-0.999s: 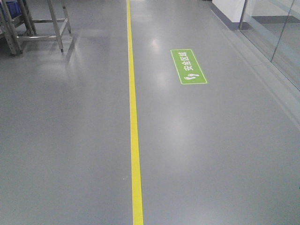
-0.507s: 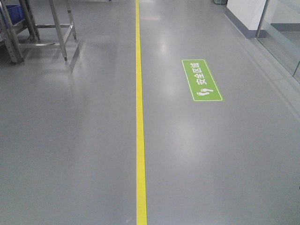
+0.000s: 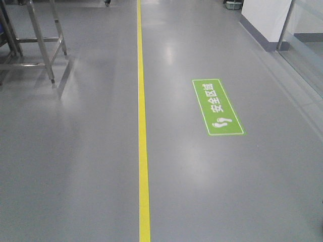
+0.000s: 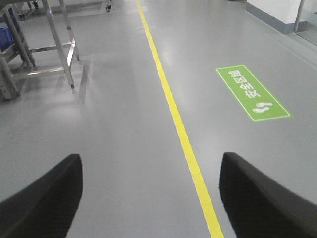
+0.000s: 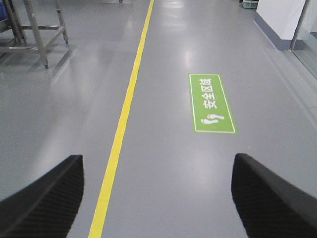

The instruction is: Move and align brake pads A on conveyor

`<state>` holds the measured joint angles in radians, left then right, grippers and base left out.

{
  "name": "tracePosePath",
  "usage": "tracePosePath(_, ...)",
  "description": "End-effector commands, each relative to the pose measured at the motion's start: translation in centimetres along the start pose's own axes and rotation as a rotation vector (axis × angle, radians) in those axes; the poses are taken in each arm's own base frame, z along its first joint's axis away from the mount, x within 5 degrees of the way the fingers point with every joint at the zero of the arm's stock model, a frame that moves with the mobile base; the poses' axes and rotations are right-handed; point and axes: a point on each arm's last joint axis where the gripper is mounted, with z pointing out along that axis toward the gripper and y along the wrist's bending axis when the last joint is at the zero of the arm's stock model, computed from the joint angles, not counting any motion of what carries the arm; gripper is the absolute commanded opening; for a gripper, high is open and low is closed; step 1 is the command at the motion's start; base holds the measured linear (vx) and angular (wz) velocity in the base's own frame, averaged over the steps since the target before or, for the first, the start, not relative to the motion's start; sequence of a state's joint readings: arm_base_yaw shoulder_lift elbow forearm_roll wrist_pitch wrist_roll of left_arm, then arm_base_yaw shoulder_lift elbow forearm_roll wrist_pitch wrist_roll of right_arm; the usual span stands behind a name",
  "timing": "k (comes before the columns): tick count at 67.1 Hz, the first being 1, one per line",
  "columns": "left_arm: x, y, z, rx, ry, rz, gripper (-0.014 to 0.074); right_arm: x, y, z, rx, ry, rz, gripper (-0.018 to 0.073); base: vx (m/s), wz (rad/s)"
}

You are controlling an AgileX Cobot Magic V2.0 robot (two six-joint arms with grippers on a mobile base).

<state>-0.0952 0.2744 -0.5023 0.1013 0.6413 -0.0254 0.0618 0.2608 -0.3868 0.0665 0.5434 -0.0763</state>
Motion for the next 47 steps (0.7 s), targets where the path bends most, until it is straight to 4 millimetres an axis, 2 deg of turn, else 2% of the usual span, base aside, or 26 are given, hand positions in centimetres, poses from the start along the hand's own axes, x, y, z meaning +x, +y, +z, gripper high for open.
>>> tracePosePath(1,-1.26,0.04,-0.22,0.0,-0.09,-0.011,0.0535,-1.45,-0.05,-0.3,0.006,-0.096,0.001,0.0576,0.69,-0.04)
tracePosePath(47,-1.26,0.03,-0.22,0.0,-0.089,-0.011,0.0535,-1.45,-0.04,-0.3,0.004,-0.095,0.005,0.0576,0.75,0.03)
